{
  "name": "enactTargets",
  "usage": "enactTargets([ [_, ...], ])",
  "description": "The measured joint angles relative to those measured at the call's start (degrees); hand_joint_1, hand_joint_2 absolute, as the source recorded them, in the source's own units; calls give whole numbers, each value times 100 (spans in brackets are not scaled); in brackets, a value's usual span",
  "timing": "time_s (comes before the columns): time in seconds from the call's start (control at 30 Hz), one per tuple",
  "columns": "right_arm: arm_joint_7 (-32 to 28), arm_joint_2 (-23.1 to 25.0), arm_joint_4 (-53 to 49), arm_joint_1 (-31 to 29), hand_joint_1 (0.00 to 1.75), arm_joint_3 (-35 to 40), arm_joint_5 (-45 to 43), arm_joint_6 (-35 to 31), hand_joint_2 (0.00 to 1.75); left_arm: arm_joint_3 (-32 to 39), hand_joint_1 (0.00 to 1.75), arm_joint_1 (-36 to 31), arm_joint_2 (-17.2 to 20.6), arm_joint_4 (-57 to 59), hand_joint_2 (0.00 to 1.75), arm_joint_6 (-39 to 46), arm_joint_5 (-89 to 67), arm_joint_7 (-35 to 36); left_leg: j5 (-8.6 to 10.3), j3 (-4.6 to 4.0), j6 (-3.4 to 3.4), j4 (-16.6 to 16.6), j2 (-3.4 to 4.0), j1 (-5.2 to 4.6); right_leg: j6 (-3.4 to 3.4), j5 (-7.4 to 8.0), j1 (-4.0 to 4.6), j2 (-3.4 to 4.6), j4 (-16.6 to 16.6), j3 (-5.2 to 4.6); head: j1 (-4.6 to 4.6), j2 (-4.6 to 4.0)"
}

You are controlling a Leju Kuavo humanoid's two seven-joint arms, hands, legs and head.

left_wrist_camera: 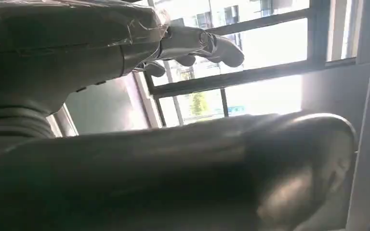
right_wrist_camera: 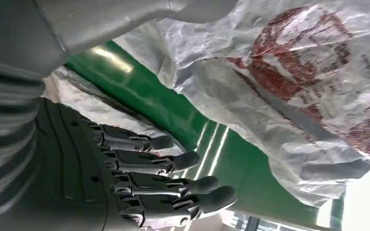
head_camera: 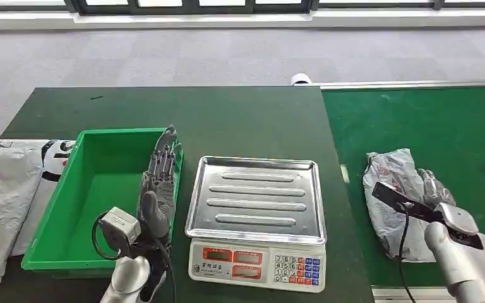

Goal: Moved the parcel from conveyor to table for the left to box.

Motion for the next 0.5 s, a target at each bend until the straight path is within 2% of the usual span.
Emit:
enactTargets([
  [0.03,-58,56,167,-156,0,54,-15,39,175,0,0,-22,2,15,0,4,11,0,0,-29,0,0,3,0,0,0,0,3,0,-1,0,0],
  [0.1,-241,210,723,-592,0,241,-103,127,175,0,0,-156,0,88,0,17,57,13,-2,-19,0,0,30,1,1,3,2,26,0,-4,-2,0],
  [0.13,-355,265,880,-690,0,317,-171,199,175,0,0,-220,-2,109,0,17,66,31,0,27,0,0,28,2,4,5,3,24,0,-3,-2,0],
  [0.2,-676,416,1179,-826,0,411,-348,453,175,0,0,-316,-20,151,0,17,83,99,14,26,-3,2,8,3,0,11,4,7,0,-3,-2,0],
  [0.3,-936,619,1483,-827,0,590,-481,706,175,0,0,-445,-46,216,0,-4,94,197,16,24,-6,1,-5,4,0,10,4,-2,0,-3,-2,0],
  [0.5,-859,678,1516,-661,0,1003,-738,881,175,0,0,-521,-48,258,0,-35,94,258,11,26,-8,0,9,5,1,8,6,8,-1,-4,-2,0],
])
